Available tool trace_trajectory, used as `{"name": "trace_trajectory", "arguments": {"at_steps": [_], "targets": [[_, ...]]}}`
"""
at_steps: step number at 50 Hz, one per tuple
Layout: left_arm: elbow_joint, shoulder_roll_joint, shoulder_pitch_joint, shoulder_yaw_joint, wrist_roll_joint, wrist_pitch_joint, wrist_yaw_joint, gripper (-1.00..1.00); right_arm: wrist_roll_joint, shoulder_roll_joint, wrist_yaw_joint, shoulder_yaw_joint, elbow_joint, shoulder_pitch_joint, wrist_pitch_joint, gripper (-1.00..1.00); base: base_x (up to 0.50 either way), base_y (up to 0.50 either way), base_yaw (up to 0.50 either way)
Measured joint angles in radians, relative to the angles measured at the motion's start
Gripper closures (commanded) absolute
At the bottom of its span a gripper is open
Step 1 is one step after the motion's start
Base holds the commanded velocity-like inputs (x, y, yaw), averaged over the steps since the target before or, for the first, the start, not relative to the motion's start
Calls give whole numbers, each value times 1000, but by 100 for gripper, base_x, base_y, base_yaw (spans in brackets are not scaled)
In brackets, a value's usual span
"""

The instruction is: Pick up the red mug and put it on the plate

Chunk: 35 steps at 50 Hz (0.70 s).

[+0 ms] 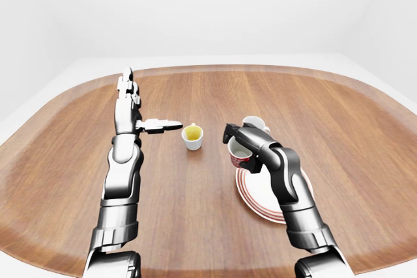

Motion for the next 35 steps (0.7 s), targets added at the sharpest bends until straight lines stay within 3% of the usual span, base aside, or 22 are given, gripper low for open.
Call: {"name": "trace_trajectory", "arguments": {"at_steps": [35], "targets": [[11, -6, -2, -6, 3, 0, 3, -100, 107, -71, -18, -60, 26, 66, 0, 100, 0, 0, 0]]}}
